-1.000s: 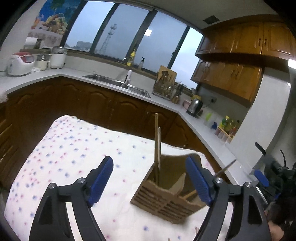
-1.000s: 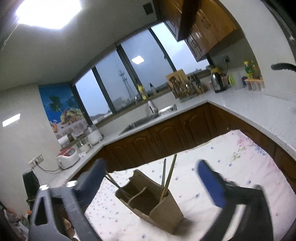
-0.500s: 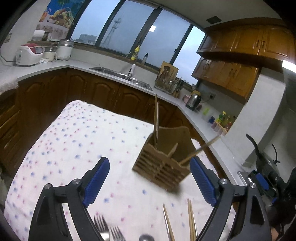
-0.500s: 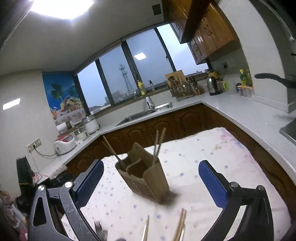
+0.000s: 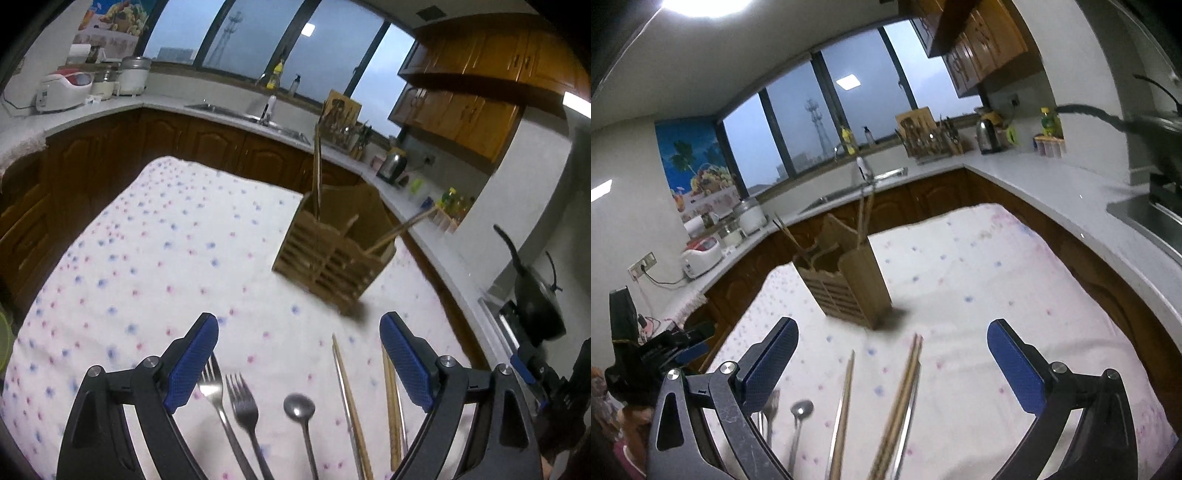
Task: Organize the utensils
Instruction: 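Move both open tools back down toward the remaining chopsticks, then close the left tool on a bamboo chopstick while the right tool grasps another, then lift the bamboo chopsticks upright and carry both tools over the wooden holder, then lower the chopsticks into the holder and open both tools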
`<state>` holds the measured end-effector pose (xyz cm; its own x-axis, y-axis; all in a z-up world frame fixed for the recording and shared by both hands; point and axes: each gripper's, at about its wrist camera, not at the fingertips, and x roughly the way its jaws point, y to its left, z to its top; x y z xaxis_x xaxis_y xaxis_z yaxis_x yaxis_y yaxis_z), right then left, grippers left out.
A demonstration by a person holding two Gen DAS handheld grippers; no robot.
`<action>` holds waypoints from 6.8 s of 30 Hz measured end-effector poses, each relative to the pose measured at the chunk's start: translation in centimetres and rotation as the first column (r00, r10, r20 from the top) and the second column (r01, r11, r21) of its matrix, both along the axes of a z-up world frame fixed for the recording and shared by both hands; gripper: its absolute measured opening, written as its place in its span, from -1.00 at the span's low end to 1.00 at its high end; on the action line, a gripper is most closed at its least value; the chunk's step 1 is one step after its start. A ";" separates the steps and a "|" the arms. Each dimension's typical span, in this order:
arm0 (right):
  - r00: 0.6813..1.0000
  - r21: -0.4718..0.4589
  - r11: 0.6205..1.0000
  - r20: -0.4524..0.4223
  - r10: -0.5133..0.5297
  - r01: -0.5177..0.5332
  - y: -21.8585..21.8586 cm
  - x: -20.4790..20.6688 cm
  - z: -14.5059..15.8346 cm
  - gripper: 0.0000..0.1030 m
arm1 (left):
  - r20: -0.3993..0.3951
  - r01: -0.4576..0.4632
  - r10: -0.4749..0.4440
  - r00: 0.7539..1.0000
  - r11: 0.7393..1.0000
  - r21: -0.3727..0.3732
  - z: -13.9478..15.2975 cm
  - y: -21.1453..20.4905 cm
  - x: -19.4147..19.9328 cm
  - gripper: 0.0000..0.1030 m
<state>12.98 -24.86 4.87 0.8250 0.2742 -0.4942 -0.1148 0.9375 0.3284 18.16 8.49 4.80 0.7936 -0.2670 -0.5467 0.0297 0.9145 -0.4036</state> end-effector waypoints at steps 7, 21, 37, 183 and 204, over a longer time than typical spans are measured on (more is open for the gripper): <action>1.000 -0.009 1.000 -0.027 -0.015 0.015 -0.9 -0.1 -0.8 1.00 | -0.044 0.025 -0.022 0.999 0.998 0.050 -0.2 -1.7 -0.1 0.73; 0.996 -0.057 0.998 -0.086 -0.016 0.011 -0.6 1.2 -2.6 0.95 | -0.102 0.089 -0.078 0.992 0.990 0.109 -1.1 -4.7 1.8 0.73; 0.951 -0.018 0.997 -0.302 0.068 -0.077 1.0 7.1 -8.1 -0.41 | -0.268 0.246 -0.179 0.947 0.938 0.244 -5.2 -10.8 7.9 0.35; 0.992 -0.007 0.998 0.109 0.063 -0.063 6.3 18.8 3.6 -0.91 | 0.283 -0.050 0.043 0.958 0.999 0.016 -0.3 -2.8 24.5 -0.96; 0.994 -0.005 0.998 0.078 0.070 -0.070 6.6 19.4 3.2 -0.86 | 0.245 -0.034 0.021 0.969 0.998 0.048 1.4 -1.0 24.9 -0.93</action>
